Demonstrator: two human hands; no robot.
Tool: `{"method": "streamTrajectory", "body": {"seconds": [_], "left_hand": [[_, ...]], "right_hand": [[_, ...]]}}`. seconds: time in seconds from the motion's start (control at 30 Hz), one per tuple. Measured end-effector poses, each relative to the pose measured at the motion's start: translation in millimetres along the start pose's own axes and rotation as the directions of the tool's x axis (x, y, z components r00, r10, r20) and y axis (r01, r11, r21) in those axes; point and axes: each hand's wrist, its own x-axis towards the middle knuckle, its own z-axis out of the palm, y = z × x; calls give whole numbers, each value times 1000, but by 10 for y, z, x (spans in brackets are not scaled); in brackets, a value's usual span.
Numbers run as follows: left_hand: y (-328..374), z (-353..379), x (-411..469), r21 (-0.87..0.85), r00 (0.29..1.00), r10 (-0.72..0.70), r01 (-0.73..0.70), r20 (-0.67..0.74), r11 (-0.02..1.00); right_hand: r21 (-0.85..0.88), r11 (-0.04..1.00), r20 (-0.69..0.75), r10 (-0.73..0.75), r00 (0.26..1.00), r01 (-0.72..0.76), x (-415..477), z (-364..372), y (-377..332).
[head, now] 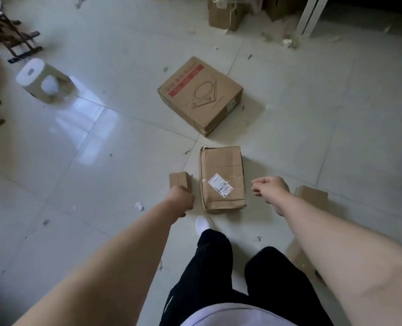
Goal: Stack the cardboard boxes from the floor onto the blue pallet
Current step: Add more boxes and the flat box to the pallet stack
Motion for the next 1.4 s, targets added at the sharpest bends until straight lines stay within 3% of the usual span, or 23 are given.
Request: {"method": "streamTrajectory", "body": {"seconds": [0.2, 0.43, 0.67, 0.77, 0.93, 1.2, 1.4], "left_hand": [[-23, -22, 986, 47, 990, -121, 118, 67, 992], [-230, 464, 2397, 51, 971, -222, 218, 84, 975], [-521, 1081, 3751, 72, 970, -243, 241, 22, 968], [-631, 1312, 4233, 119, 968, -252, 250, -1, 961], [-841, 1612, 4944, 51, 962, -267, 270, -60, 962], [-1096, 1874, 5289, -231, 954, -285, 298, 88, 926], [-867, 1682, 4748, -228, 949, -295, 314, 115, 922]], "right_hand": [[16, 994, 0, 110, 994, -110, 730, 381, 22], [27, 973, 4, 231, 973, -231, 2086, 875, 468], [-7, 956, 24, 292, 956, -292, 3319, 1389, 1126], [-61, 955, -39, 289, 957, -291, 3752, 1553, 1353], [-138, 950, -121, 263, 957, -279, 4347, 1761, 1663], [4, 962, -19, 274, 962, -274, 4687, 2005, 2069], [41, 956, 0, 292, 956, -292, 4155, 1760, 1875]]}}
